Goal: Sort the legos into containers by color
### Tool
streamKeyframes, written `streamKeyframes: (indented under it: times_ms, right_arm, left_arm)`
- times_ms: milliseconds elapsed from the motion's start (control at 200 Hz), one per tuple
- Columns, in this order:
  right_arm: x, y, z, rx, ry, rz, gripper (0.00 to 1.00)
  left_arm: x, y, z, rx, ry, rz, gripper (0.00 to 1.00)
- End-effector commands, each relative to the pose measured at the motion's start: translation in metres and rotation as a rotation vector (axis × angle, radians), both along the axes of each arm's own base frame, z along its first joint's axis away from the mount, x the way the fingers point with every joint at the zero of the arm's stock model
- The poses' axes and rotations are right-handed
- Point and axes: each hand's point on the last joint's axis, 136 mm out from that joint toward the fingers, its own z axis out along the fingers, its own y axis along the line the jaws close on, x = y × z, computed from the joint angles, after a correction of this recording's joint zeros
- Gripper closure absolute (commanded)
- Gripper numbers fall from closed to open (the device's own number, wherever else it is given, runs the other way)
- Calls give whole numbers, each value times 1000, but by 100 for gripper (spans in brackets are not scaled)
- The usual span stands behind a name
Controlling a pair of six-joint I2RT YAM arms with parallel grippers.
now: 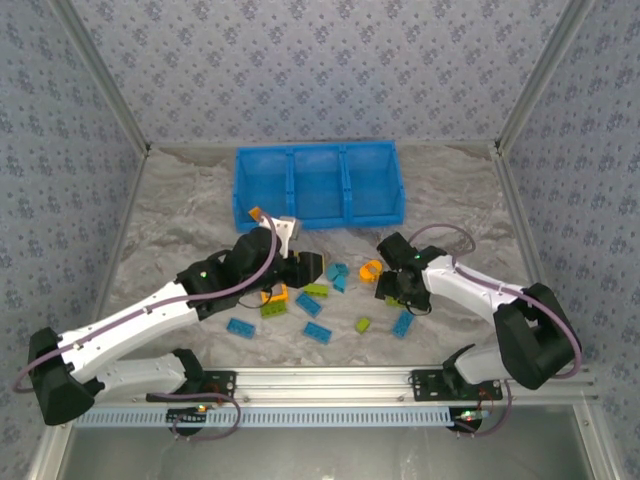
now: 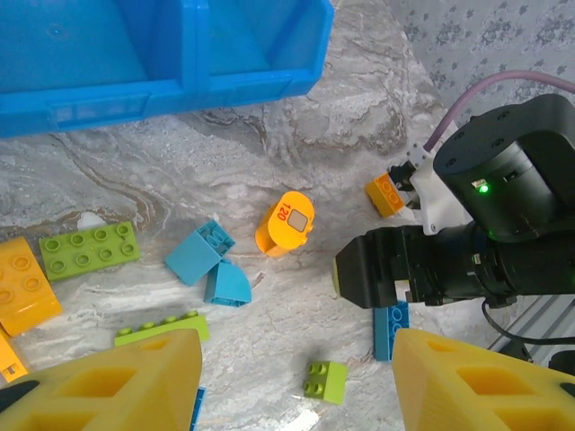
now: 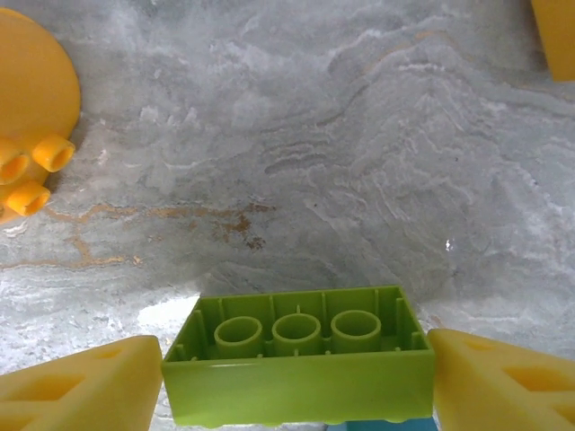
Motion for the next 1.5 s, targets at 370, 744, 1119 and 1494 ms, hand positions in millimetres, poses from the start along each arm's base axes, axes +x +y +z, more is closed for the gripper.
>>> streamKeyframes:
  times_ms: [370, 744, 1119, 1494]
  right_arm:
    - [-2, -5, -12, -50, 24, 18, 24]
    - [7, -7, 15, -104, -66, 32, 41]
    - [150, 20, 110, -46, -340, 24, 40]
    - [271, 37, 71, -27, -285, 16, 40]
  left_arm:
    - [1, 1, 25, -63, -69, 7, 42]
    - [1, 2, 29, -75, -71, 13, 42]
    - [13, 14, 47, -91, -134, 99, 42]
    - [14, 28, 34, -33, -100, 156, 43]
